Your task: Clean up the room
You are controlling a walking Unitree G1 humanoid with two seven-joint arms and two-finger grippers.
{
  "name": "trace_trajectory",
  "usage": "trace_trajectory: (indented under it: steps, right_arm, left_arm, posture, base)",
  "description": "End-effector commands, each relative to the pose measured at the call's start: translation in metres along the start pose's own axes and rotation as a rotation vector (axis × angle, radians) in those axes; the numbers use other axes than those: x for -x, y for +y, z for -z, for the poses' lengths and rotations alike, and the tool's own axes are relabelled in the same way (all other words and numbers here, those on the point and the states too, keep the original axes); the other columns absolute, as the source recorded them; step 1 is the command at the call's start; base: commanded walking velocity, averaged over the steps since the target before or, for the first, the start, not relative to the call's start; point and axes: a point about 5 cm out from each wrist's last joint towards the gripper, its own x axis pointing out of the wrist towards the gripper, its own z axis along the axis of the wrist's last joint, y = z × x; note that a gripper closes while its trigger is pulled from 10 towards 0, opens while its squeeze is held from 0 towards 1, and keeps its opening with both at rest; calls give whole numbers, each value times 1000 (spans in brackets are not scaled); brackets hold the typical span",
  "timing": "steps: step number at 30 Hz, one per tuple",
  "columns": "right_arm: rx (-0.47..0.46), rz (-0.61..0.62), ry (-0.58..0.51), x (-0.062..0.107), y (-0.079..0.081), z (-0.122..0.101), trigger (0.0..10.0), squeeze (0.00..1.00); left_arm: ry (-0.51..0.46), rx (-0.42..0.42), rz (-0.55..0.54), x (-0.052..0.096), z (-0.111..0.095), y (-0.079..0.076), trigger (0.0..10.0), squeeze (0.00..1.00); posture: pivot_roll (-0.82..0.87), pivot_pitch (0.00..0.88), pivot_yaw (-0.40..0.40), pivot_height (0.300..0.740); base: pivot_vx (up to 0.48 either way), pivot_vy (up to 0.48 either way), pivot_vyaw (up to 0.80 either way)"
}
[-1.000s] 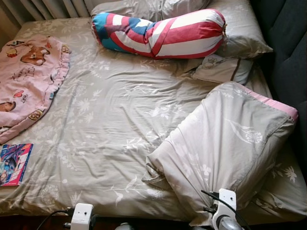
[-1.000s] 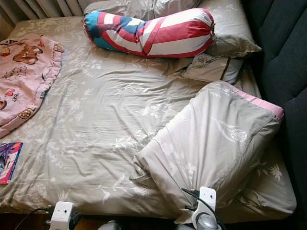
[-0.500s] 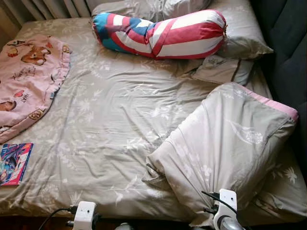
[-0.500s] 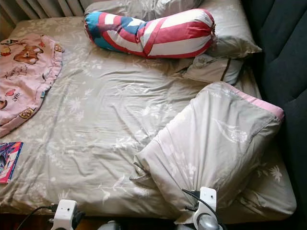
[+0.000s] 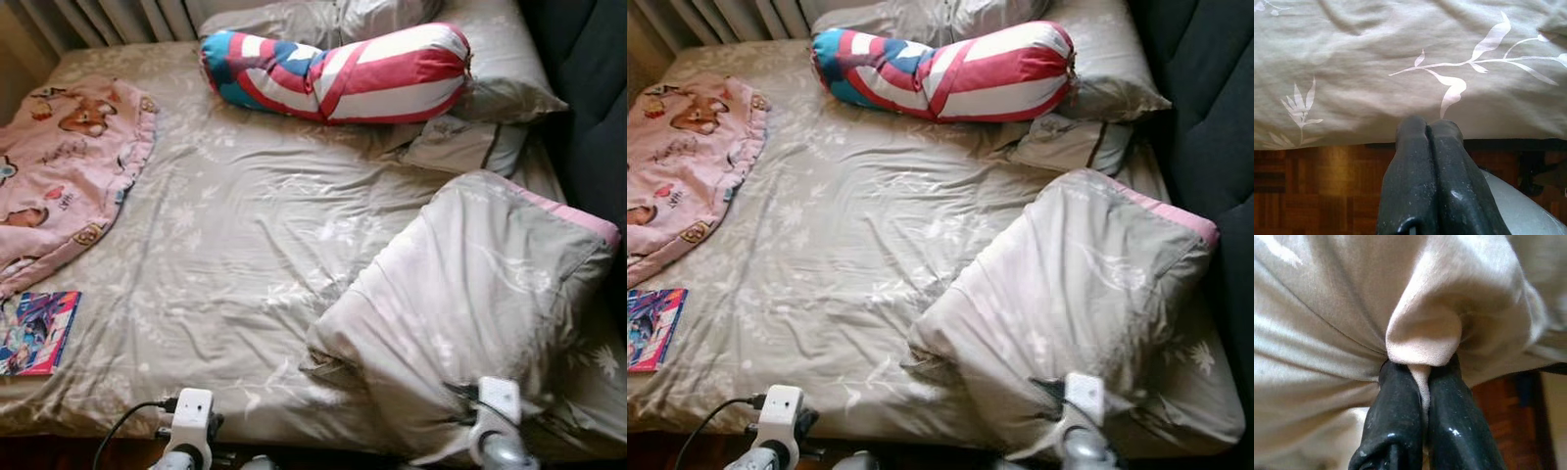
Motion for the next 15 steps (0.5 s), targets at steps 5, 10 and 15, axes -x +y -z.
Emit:
trace_trajectory:
  steps: [5, 10, 15]
  right_arm:
    - [-70, 296, -236, 0, -72, -51, 0, 0]
    - [-101, 443, -340, 9, -117, -81, 0, 0]
    - [-93, 556, -387, 19, -153, -103, 0, 0]
  left_arm:
    - [71, 6, -18, 3, 13, 3, 10000, 0]
    - [73, 12, -21, 2, 11, 2, 10000, 0]
    - [74, 16, -22, 1, 10, 1, 10000, 0]
  posture:
    - [-81, 148, 42, 740]
    - [-99, 138, 36, 740]
    - [-112, 133, 30, 740]
  base:
    - [0, 0, 0]
    - [0, 0, 0]
    - [0, 0, 0]
